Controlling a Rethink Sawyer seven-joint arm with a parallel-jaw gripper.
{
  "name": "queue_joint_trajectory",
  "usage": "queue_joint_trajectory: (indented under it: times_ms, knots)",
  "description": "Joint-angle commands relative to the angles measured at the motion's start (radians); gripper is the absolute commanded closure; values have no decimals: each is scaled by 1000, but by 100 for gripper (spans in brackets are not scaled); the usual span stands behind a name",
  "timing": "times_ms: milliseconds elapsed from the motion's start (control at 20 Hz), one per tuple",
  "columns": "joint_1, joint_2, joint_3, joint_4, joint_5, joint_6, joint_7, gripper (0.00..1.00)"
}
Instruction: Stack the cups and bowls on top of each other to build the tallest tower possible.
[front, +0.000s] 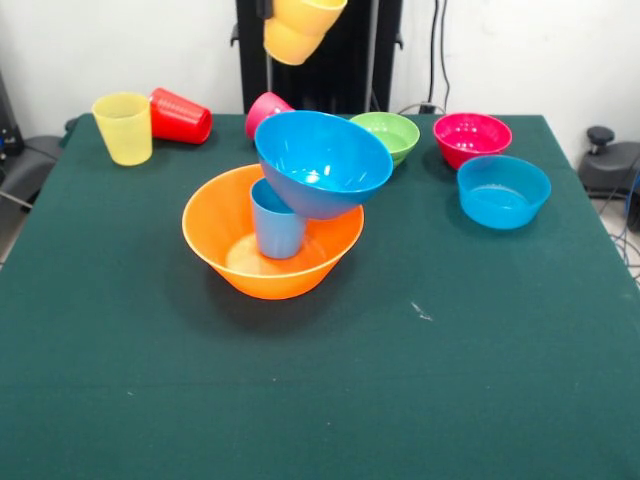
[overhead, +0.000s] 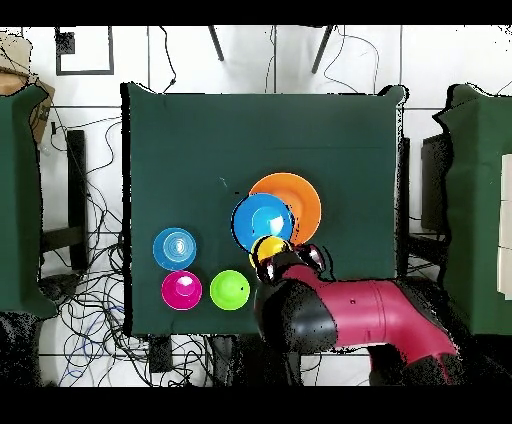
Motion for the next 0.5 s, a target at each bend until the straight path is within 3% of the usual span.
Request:
queue_joint_trajectory:
  times_ms: [50, 500]
  knots:
    - [61, 64, -101, 32, -64, -52, 153, 100]
    - [56, 113, -109, 0, -73, -48, 102, 100]
